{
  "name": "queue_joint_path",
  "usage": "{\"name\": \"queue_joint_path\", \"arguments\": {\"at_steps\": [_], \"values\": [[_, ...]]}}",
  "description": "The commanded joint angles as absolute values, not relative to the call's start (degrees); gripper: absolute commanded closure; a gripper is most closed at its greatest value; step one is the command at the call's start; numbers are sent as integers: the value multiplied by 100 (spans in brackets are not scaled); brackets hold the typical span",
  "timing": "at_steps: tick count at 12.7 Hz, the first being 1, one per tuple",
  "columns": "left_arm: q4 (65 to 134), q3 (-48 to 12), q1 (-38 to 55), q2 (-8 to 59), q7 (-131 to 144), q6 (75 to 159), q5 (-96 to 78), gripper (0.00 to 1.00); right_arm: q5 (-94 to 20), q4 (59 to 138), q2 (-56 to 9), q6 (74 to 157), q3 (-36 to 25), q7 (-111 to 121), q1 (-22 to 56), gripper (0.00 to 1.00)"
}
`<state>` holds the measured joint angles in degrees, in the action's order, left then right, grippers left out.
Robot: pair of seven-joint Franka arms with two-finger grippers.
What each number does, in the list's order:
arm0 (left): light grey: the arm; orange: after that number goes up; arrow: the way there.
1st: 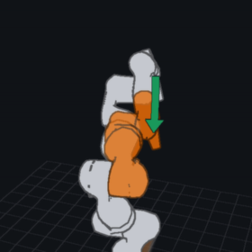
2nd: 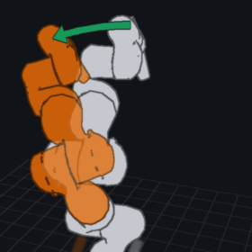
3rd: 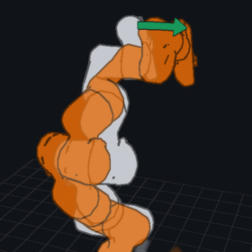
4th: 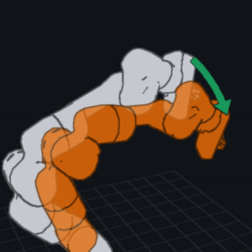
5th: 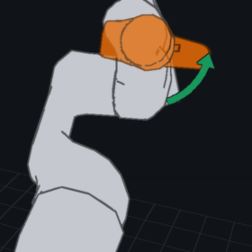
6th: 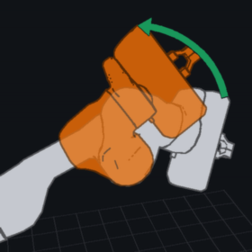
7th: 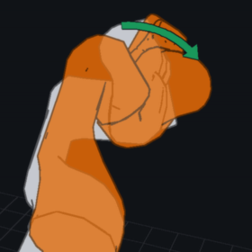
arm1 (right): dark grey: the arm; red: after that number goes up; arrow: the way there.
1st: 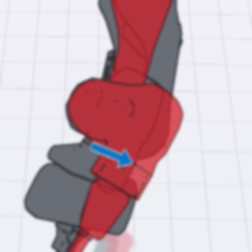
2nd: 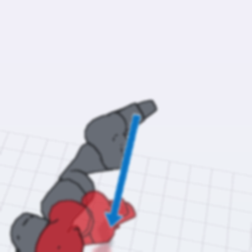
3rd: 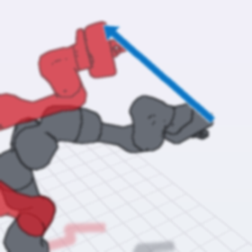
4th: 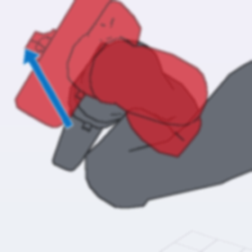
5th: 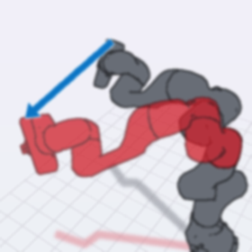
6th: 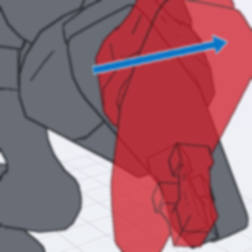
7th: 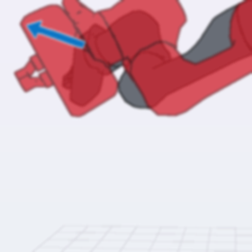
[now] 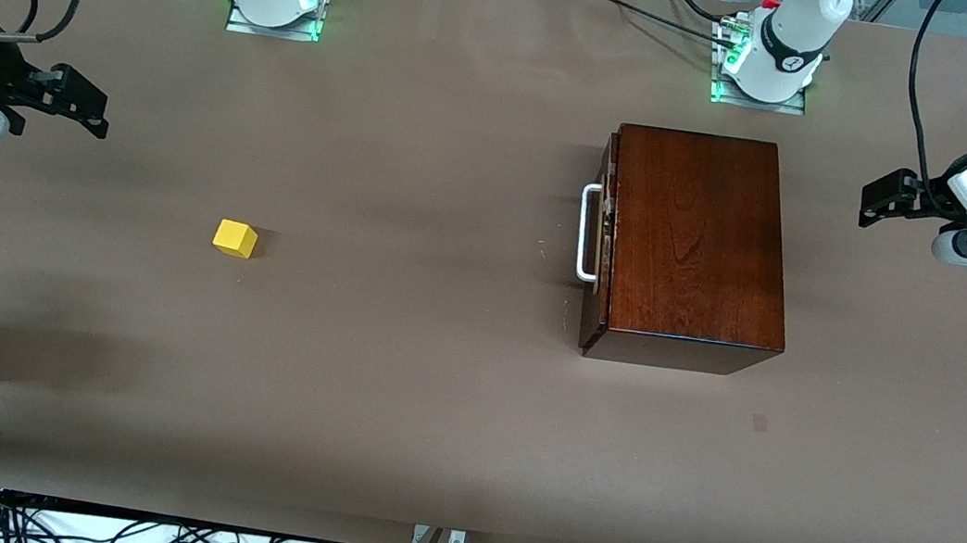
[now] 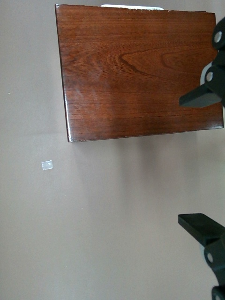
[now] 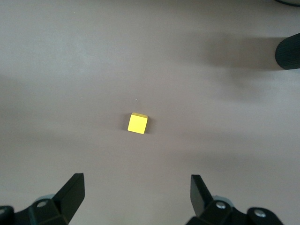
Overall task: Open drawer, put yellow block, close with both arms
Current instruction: 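Move the left gripper to the white drawer handle of the box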
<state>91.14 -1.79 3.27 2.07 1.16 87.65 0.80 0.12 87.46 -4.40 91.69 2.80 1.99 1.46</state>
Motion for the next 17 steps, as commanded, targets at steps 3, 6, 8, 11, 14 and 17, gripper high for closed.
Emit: {"name": "queue_joint_path", "arguments": {"at_steps": [3,6,8,11,14,17], "values": [[8912,-185,316,308,70,8640,-9,0,26,8657,-475,9097,299,202,132,0],[8921,-185,308,404,79,8640,-44,0,26,8657,-475,9132,299,228,132,0],[8912,-376,430,649,149,8709,-96,0,26,8657,-475,9141,299,229,132,0],[8895,-640,579,896,420,8989,-359,0,26,8657,-475,9141,299,237,132,0],[8764,-879,1096,1334,1508,9385,-360,0,26,8657,-475,9149,299,237,123,0],[8290,-862,1913,2264,2895,9527,-299,0,26,8657,-475,9149,290,246,106,0]]}}
